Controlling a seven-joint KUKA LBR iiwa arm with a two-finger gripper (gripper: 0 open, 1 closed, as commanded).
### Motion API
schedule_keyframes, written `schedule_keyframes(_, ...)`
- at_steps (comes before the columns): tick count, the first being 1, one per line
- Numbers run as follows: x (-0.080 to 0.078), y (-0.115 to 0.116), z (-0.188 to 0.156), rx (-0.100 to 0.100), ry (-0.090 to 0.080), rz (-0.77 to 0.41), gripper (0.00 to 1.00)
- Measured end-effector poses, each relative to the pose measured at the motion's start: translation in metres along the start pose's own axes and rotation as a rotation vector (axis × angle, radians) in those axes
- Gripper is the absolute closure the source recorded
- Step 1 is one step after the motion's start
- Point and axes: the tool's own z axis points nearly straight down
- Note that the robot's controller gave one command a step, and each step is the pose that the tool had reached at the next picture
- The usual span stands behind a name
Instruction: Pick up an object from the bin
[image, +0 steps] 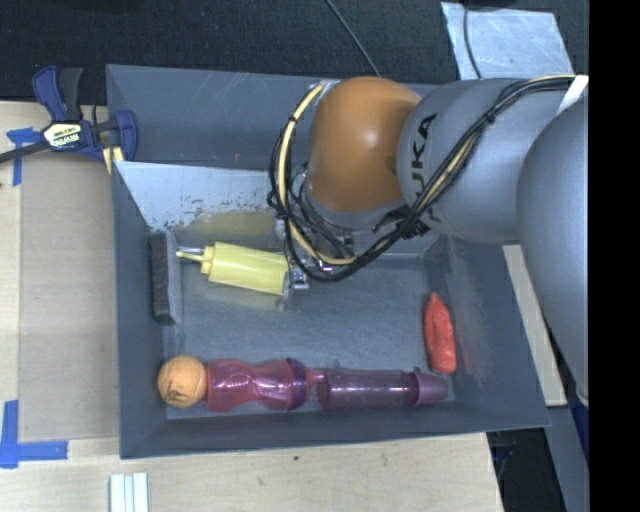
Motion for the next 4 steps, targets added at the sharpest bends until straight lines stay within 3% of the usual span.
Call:
schedule_keyframes(1,-0.002,-0.001,-0.004,-0.001,-0.007,0.003,0.00)
schedule_keyframes(2,-0.019,0.011,0.080,-0.001,-0.005,0.259,0.00)
schedule_keyframes(3,-0.015,0.006,0.015,-0.001,-0.010,0.132,0.00)
schedule_keyframes(4,-0.009,0.034,0.053,0.000,0.002,0.287,0.00)
